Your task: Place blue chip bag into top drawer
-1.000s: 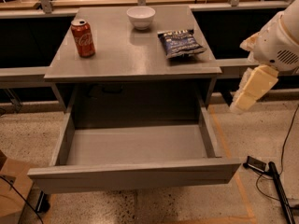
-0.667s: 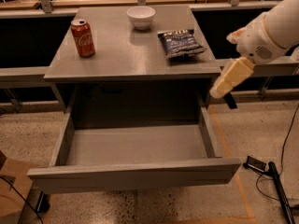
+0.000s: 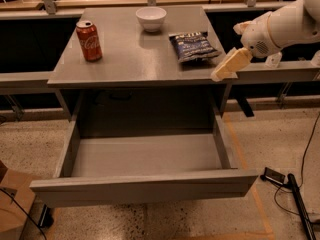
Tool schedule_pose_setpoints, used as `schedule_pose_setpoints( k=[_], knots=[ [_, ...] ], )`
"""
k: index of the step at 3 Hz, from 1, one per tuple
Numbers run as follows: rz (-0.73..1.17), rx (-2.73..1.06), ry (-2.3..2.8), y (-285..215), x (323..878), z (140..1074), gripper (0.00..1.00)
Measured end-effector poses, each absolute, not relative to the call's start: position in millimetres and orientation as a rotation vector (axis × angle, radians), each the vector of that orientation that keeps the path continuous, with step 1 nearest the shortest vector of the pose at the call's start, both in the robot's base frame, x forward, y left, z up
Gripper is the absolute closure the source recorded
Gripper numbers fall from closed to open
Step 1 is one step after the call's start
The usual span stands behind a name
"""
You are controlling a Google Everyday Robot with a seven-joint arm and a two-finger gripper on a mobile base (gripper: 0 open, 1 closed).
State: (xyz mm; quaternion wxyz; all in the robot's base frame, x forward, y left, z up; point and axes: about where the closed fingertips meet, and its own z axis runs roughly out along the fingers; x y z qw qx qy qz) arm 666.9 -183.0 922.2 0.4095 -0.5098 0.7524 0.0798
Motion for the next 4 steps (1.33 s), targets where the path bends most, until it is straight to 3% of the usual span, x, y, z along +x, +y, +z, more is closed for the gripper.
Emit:
schedule_pose_setpoints(
  k=[1,4],
  knots=[
    [0.199,-1.262,1.907,-182,672,917,0.00],
    [0.171,-1.074,1.868,-169,768,884,0.00]
  ],
)
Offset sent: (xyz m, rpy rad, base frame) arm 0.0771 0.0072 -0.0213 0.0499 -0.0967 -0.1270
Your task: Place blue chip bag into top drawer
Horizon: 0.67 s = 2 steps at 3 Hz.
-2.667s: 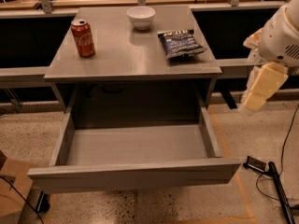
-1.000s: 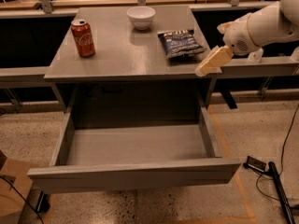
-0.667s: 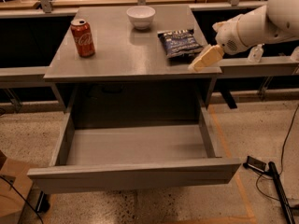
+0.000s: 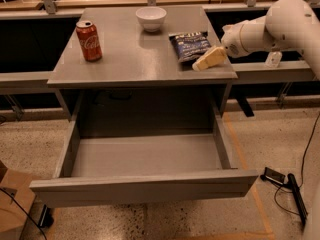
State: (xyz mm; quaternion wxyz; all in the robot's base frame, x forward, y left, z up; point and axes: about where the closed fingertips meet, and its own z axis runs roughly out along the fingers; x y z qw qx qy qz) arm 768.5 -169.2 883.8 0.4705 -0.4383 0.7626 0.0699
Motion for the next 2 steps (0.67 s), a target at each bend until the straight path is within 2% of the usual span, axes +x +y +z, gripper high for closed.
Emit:
schedule_pose_setpoints(
  k=[1,2],
  knots=[
    [0.212,-1.013,1.881,-165,797,863,0.00],
    [0.260,-0.965,1.888,-159,815,848,0.17]
  ],
)
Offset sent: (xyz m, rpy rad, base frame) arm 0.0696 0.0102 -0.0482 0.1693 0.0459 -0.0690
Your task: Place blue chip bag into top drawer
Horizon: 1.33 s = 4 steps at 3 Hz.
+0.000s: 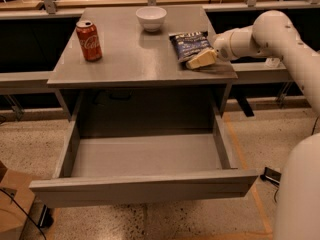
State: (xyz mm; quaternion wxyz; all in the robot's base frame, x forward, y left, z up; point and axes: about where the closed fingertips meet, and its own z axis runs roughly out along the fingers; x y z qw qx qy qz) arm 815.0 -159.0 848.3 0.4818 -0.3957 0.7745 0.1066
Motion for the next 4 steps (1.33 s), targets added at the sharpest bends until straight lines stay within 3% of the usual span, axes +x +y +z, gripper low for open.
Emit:
schedule_pose_setpoints(
  k=[3,4],
  knots=[
    [0.254,-1.031,1.799,-138,792,892,0.87],
    [0.269,-1.113,1.750,-128,755,924,1.00]
  ],
)
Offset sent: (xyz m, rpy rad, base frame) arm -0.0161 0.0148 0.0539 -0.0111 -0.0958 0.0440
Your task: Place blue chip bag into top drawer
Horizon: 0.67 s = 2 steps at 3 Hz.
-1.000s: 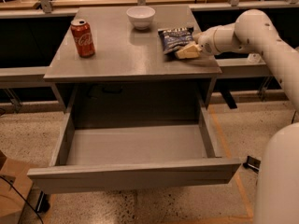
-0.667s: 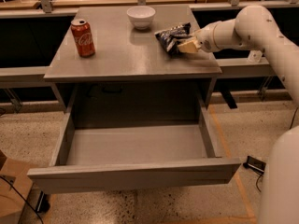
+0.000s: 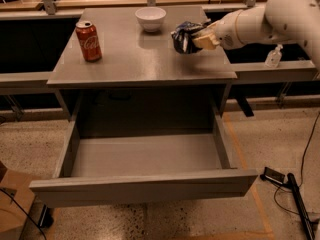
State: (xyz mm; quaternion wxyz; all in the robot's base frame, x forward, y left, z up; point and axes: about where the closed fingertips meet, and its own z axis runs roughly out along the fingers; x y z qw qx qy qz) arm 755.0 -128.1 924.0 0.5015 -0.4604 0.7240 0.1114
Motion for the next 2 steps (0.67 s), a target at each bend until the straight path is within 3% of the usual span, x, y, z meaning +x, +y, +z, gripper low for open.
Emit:
schedule_pose_setpoints(
  k=[1,2],
  knots=[
    [0.333,-1.258,1.682,-123.2,691.4,969.3,1.00],
    [0.356,-1.284,1.697,-119.8,686.9,960.8,1.00]
  ],
)
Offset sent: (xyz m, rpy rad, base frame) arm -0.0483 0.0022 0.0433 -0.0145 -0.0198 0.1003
